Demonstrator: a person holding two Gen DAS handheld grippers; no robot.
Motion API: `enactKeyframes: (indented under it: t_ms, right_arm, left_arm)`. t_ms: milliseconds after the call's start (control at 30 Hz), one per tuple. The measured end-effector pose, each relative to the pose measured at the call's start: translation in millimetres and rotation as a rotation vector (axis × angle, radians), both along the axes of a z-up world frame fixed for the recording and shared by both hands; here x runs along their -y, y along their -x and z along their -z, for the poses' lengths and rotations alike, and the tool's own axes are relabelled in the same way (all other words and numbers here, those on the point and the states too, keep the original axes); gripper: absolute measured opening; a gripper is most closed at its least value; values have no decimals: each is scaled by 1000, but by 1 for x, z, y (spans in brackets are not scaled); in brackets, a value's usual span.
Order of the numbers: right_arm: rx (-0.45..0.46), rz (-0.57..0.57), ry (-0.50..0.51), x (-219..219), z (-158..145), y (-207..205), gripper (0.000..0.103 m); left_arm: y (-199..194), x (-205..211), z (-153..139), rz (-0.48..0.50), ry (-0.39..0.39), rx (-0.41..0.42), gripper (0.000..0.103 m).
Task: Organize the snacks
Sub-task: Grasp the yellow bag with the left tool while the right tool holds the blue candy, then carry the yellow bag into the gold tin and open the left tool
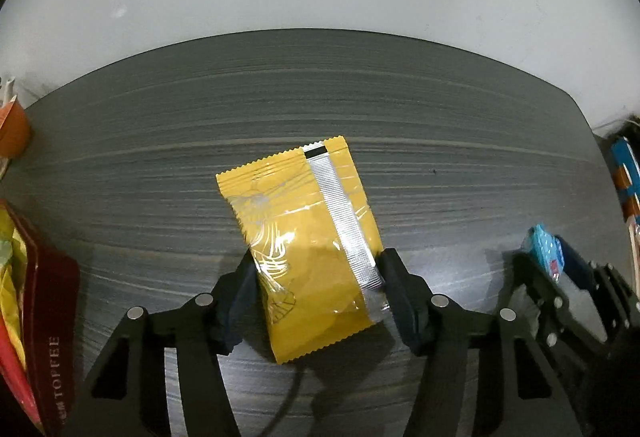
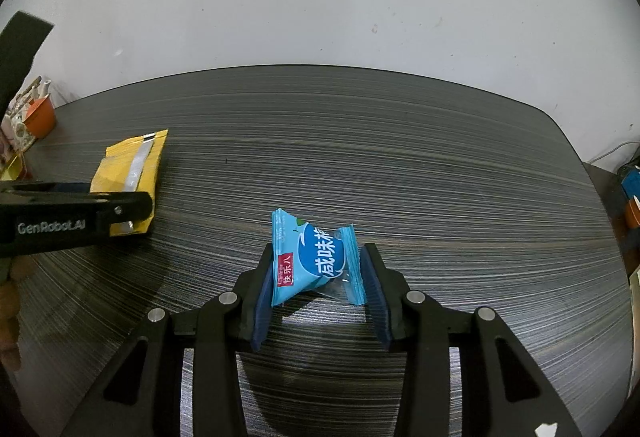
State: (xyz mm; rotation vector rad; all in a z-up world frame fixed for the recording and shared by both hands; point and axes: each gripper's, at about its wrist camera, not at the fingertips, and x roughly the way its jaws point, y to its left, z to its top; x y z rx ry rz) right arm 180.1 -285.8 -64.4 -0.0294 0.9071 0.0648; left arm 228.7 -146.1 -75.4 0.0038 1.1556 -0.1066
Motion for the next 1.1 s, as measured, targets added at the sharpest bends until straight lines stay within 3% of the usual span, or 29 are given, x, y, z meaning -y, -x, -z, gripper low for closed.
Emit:
enactKeyframes:
  t_ms: [467,767,1100]
  right_arm:
    - [0,8,4,-8,2,4,39]
    - [0,18,8,-35,3,19,39]
    - [-1,21,9,-41,4,16,39]
  left_arm:
    - [62,-28,-24,-3,3,49,56]
    - [96,-33,-42,14,-45,98,56]
    - [141,-56,-93,65,-52,188,56]
